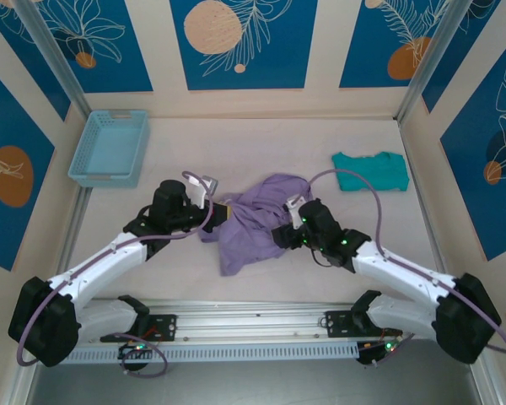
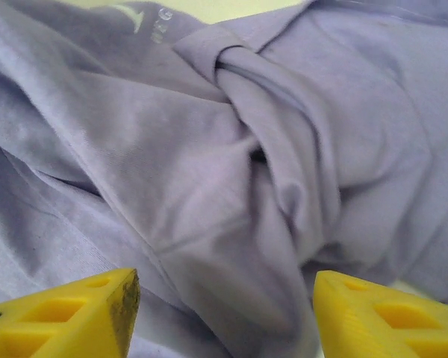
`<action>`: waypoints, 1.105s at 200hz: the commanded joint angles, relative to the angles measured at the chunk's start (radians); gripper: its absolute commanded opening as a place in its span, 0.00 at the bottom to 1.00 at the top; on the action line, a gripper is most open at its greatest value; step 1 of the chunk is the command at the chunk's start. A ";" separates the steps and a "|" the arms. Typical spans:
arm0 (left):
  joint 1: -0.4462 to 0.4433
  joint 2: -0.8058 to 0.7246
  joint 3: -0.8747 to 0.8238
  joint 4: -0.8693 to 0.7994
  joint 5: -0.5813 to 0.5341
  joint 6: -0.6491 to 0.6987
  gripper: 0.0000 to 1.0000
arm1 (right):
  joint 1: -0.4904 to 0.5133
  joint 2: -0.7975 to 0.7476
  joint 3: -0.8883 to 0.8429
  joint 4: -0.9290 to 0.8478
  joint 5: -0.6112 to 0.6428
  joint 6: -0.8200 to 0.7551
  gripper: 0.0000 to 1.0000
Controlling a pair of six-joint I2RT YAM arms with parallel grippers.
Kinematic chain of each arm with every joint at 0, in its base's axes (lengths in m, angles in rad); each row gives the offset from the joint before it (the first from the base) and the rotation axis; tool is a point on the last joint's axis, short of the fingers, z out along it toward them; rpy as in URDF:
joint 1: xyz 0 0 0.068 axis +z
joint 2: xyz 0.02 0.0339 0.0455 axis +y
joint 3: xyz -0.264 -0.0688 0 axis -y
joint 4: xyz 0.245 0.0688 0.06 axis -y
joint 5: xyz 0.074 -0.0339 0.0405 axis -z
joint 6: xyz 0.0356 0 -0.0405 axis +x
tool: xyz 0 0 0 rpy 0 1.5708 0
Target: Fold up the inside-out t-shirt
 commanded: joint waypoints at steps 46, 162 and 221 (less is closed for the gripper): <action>0.009 -0.031 -0.011 -0.033 -0.060 0.024 0.00 | 0.034 0.197 0.144 0.066 0.060 -0.138 0.34; -0.137 -0.050 -0.001 -0.122 -0.432 0.125 0.43 | -0.201 0.146 0.107 0.310 -0.648 0.352 0.01; -0.313 -0.032 0.012 -0.105 -0.473 0.239 0.55 | -0.230 0.173 0.139 0.267 -0.688 0.413 0.00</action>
